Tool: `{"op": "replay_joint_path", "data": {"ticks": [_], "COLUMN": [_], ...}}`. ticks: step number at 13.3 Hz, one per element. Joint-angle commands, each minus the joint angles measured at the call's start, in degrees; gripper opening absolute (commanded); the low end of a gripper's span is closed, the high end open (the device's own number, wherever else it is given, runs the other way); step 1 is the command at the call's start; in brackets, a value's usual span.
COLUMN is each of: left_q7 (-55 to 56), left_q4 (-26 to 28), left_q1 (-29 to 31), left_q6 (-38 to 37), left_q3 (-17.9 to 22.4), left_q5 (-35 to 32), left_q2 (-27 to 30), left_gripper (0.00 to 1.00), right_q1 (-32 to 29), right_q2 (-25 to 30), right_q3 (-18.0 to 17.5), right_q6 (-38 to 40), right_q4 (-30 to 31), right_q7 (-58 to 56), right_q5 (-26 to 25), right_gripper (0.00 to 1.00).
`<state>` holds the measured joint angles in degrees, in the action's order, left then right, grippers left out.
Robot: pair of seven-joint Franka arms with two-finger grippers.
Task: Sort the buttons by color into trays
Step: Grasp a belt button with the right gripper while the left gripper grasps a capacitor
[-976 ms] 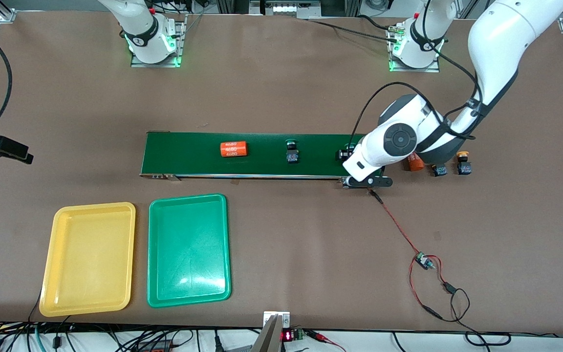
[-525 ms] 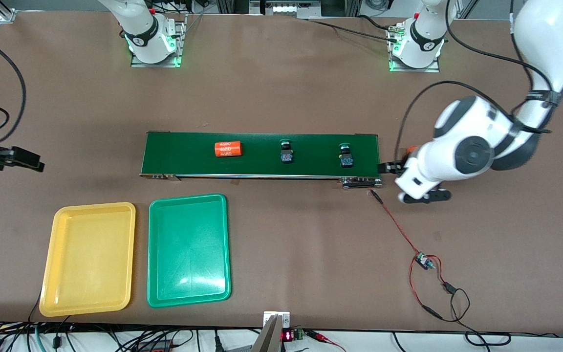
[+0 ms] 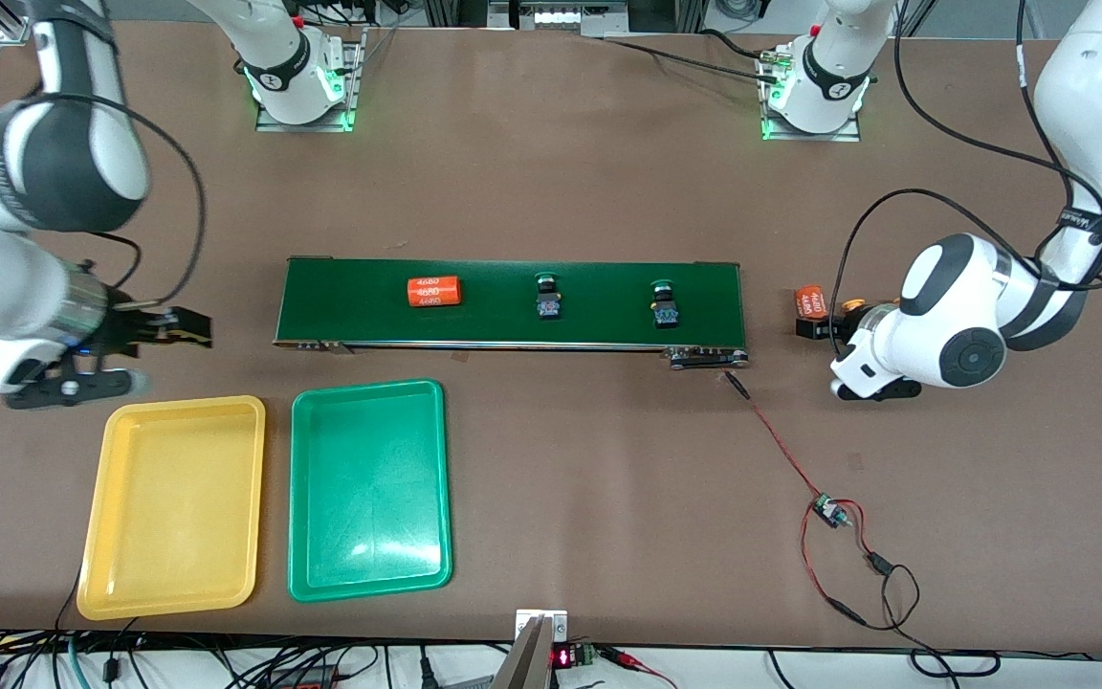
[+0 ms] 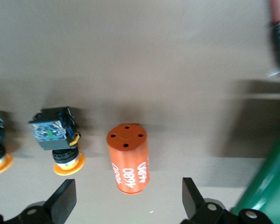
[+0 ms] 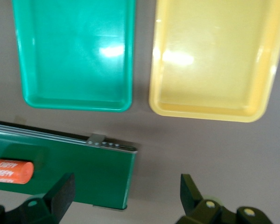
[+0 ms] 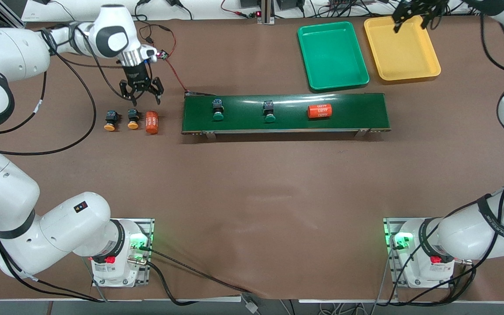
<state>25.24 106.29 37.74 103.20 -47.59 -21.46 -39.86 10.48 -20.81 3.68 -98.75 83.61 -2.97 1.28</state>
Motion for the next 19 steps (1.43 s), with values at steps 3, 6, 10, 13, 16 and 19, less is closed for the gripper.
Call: {"op": "replay_joint_path", "data": {"ticks": [3,6,10,13,16,19], "left_q7": [-1.2,-1.2,-0.7,-0.9,-1.1,-6.7], "left_q4": [5.4,8.0,7.4,3.9,-2.7,-5.3], "left_q1": [-0.1,-0.3,-0.6,-0.6,-0.8,-1.3], "left_q6": [6.4,11.3,10.5,5.5,-1.9,-6.4], "left_q3": [2.5,4.0,3.6,0.2,-5.2,-9.8], "left_q5": [-3.6,-3.6,-3.6,-3.6,-3.7,-4.2], "left_q2": [-1.0,-1.3,-0.9,-0.3,0.0,0.0], "left_gripper": [1.0,0.89,0.28,0.26,0.26,0.26], "right_q1": [9.5,16.5,22.2,25.5,28.2,29.6], "right_q2": [-2.2,-5.8,-9.6,-11.8,-13.5,-14.7], "right_q3": [0.4,0.4,0.4,0.4,0.4,0.4], "right_q6": [-2.1,-6.8,-10.7,-11.7,-12.3,-12.4], "right_q4": [0.0,0.0,0.0,0.0,0.1,0.1], "right_q7": [10.8,13.8,16.5,21.1,26.2,29.4], "right_q5": [6.4,6.4,6.3,5.6,5.8,5.4], "right_gripper": [1.0,1.0,1.0,1.0,1.0,1.0]}}
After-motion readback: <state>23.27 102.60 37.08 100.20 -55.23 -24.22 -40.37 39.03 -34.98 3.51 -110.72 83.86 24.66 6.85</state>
